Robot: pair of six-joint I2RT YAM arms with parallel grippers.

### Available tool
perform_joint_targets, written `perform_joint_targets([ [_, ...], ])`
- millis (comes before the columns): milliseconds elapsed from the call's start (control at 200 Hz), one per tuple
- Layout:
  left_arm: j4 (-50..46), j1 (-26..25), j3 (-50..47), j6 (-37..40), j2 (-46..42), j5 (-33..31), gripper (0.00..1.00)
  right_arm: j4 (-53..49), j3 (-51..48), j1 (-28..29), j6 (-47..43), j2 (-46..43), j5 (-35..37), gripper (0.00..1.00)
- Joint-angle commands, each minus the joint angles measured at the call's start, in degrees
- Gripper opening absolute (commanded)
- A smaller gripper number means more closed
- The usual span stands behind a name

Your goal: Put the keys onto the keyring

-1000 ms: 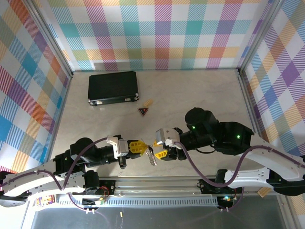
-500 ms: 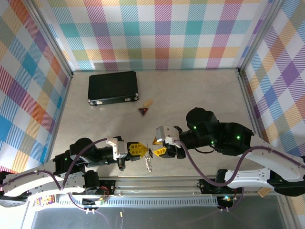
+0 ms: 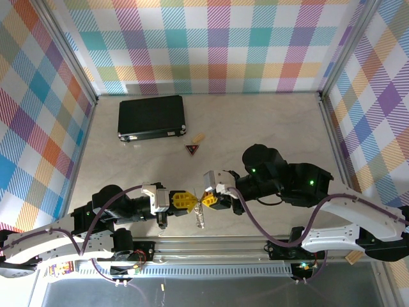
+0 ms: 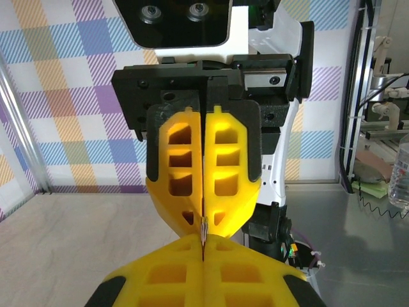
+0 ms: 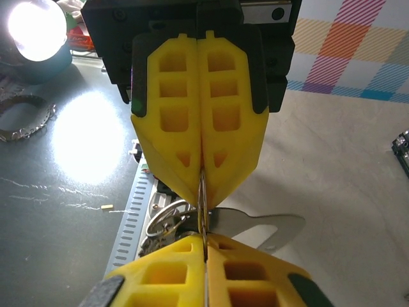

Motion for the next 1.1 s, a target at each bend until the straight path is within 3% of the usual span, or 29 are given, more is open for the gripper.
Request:
perform_joint_targets([
  [0, 3.88, 0.11, -0.04, -0.90, -1.07, 1.00, 0.00, 0.41, -0.07, 0.28, -0.12, 0.03, -1.75, 0.05],
  [535, 9.14, 0.15, -1.27, -3.32, 0.42, 6.93, 0.00, -0.70, 0.19, 0.20, -1.00, 1.94, -3.42, 0.00],
  [885, 8.89, 0.15, -1.79, -3.50, -0.85, 6.27, 0.00, 5.04, -3.32, 0.20, 0.31, -4.05, -3.24, 0.31],
  [1095, 10.07, 0.17, -2.50, -3.65, -1.52, 5.78, 0.00, 10.64, -6.58, 0.16, 3.12, -6.78, -4.37, 0.34],
])
